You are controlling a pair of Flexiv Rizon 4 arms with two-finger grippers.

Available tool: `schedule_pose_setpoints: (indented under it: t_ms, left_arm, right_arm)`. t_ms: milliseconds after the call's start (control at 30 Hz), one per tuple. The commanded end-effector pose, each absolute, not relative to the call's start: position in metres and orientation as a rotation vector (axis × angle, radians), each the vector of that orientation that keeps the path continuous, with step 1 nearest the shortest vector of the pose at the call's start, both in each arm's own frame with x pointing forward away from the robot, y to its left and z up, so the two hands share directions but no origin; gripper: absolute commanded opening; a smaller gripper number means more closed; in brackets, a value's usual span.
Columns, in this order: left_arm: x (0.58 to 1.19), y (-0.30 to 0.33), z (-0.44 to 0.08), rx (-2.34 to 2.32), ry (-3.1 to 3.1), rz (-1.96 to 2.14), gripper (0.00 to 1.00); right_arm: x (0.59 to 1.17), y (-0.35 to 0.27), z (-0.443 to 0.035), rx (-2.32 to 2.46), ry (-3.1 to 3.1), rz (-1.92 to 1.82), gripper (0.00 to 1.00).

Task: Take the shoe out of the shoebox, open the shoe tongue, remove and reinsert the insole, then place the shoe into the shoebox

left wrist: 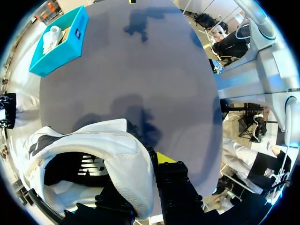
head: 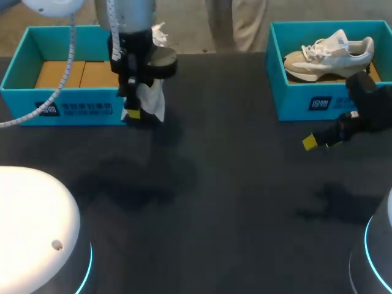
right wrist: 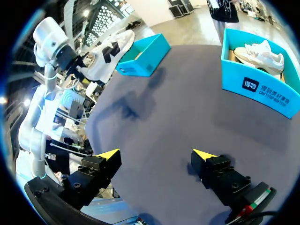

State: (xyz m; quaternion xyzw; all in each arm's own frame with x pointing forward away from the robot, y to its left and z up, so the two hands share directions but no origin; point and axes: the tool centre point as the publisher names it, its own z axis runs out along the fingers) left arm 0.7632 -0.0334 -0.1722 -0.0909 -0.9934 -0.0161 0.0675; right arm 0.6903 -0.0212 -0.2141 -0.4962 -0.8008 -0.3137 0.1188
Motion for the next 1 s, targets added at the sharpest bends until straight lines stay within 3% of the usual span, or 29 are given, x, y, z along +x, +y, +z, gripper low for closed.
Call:
schedule_pose_setpoints:
  t_ms: [33,1000]
  left_arm:
    - [0.772,-0.006,-0.170,-0.283,-2.998,0.009,0.00]
    - [0.840,0.148,-0.172,-0.452,-2.933,-0.192,0.00]
  right_arm:
    - [0.690,-0.021,-0.215,-1.454,-2.342,-0.914,1.00]
    - [0.690,-0.021,-0.215,-1.454,-2.342,-0.914,1.00]
